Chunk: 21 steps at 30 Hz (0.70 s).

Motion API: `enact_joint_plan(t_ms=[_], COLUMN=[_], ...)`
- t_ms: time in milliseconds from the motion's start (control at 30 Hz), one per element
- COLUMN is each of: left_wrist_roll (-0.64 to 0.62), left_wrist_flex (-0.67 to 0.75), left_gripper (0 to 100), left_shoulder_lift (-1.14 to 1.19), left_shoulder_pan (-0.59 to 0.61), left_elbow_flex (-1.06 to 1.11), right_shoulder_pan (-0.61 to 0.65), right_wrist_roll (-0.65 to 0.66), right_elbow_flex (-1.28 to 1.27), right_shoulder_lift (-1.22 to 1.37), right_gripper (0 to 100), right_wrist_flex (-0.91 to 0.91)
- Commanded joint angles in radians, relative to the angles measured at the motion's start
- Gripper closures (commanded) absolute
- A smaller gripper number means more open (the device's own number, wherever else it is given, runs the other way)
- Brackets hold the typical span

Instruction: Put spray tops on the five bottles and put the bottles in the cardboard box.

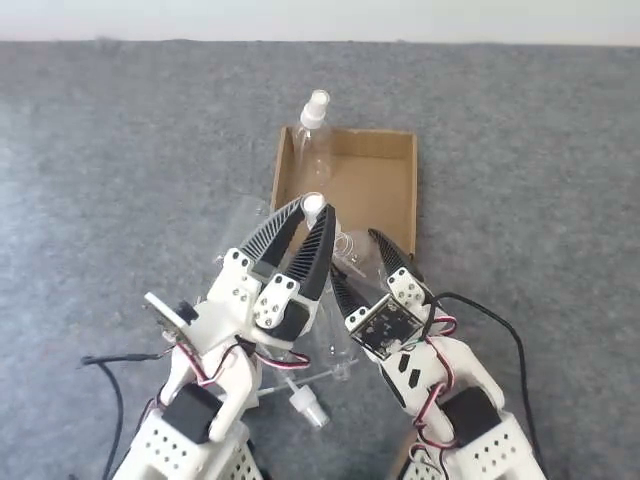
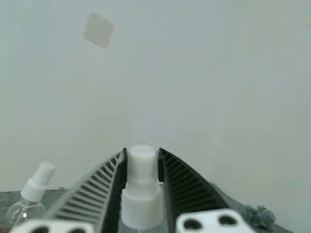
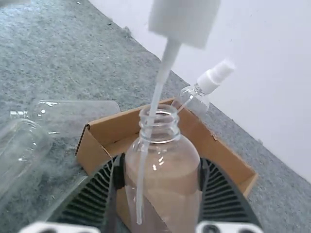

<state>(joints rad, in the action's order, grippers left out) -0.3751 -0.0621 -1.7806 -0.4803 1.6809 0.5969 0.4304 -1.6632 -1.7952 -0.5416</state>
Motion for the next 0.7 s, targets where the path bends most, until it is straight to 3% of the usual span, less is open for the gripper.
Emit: enact_joint_plan(t_ms=[0,667], left_wrist_roll=[0.009,0.015], left_wrist_flex=[-0.003,-0.121], left_gripper=[99,99], left_shoulder_lift=[-0.011,-0.009], left_shoulder_pan=[-0.005,-0.074], left_elbow_flex=[0.001,0.005], right_shoulder_pan=[-0.021,-0.035], right_wrist_roll=[-0.014,-0.092], right_elbow_flex=[0.006,0.097], right_shoulder_lift=[-0.018,-0.018], right_gripper=[89.8,89.8], right_wrist_flex=[-0.004,-0.136])
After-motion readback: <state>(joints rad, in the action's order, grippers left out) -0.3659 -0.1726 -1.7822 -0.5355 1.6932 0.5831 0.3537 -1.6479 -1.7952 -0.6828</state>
